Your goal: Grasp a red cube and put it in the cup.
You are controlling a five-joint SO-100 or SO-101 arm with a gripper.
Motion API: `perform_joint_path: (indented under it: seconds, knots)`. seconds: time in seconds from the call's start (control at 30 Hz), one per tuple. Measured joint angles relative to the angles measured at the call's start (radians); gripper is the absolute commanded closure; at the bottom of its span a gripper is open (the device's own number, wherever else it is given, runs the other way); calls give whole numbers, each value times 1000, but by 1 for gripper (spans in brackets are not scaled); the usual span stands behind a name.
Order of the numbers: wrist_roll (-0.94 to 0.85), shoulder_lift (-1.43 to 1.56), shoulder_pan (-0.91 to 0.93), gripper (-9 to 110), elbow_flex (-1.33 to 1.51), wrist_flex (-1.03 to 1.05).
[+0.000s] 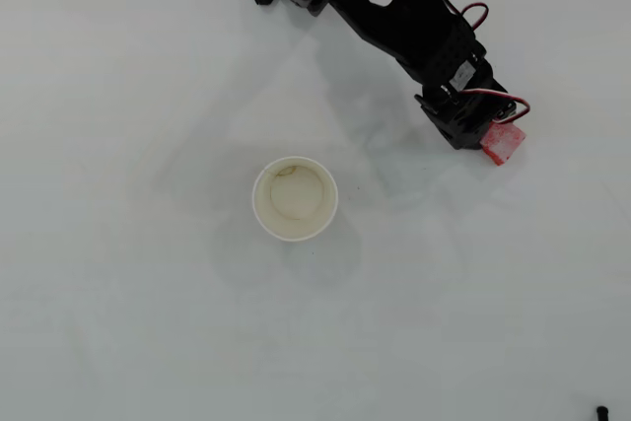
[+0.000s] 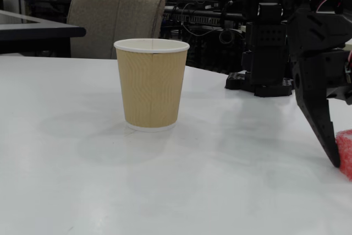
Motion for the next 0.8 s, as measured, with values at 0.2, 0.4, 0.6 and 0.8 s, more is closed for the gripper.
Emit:
perform_joint_path:
  seconds: [0.2,0.4,0.6,0.8]
  knots:
    - [15,9,0,93,0,2]
    - [15,80,26,93,25,14]
    - [20,244,21,92,104,29]
    - [35,428,26,92,207,74]
